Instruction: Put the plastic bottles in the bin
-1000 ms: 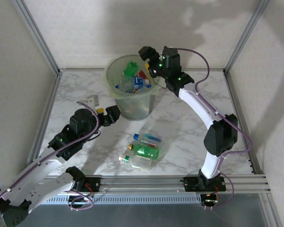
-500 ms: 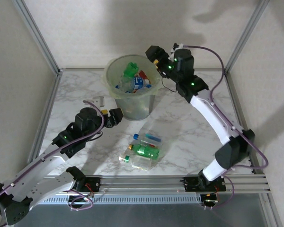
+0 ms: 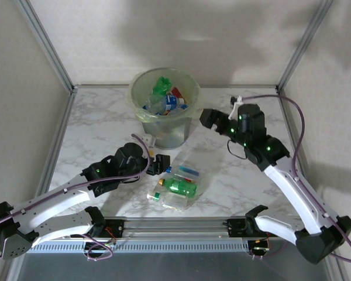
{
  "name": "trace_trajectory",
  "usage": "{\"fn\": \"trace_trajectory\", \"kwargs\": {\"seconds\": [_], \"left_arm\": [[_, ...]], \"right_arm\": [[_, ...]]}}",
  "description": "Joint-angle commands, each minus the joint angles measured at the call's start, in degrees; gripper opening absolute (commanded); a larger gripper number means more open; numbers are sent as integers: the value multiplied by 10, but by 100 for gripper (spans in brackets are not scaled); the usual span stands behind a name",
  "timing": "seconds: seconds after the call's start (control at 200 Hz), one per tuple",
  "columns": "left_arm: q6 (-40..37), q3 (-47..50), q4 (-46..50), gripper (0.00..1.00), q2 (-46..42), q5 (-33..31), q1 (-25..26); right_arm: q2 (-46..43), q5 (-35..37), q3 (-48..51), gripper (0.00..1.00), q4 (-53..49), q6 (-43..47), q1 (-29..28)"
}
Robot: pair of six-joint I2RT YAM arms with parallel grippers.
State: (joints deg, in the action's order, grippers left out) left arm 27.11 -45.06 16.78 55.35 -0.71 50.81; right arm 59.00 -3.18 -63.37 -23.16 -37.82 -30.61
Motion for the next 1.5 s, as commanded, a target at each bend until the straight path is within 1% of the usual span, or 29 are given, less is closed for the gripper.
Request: {"fn": "trace_trajectory", "kwargs": {"seconds": [0.0,0.095,0.185,0.3,0.32,0.375,0.446,0.496,0.581,0.686,0.801,0.991,1.156,1.302,1.492], "left_arm": [[7,20,4,78,11,15,10],[10,24,14,78,16,14,17],[22,27,31,78,19,11,16],[60,39,51,78,16,17,16],[67,40,54,78,14,20,16],[86,49,60,78,2,35,16],[113,55,83,82,-7,46,15],[137,54,108,82,-3,57,13],[176,52,138,79,5,88,13],[229,63,159,79,-19,118,9],[290,101,171,78,-45,175,-4],[358,166,165,77,-82,222,-5],[426,191,121,78,-82,228,-7],[436,184,83,79,-52,232,-20],[414,162,104,78,-3,232,-25]], "right_arm": [[-37,-6,50,91,-54,30,-10],[-49,-6,80,91,-70,27,-35],[-43,4,98,91,-81,21,-59],[-18,8,115,91,-79,14,-89],[-13,11,117,91,-78,13,-106],[3,24,121,90,-79,13,-126],[16,44,122,90,-81,12,-140],[20,50,122,90,-78,9,-141],[23,60,122,90,-68,4,-140],[27,70,119,91,-62,1,-141],[38,90,111,90,-67,-4,-140],[44,99,107,91,-60,-8,-138],[49,99,104,90,-55,-10,-137],[46,100,105,90,-54,-14,-136],[39,108,105,90,-60,-15,-136]]}}
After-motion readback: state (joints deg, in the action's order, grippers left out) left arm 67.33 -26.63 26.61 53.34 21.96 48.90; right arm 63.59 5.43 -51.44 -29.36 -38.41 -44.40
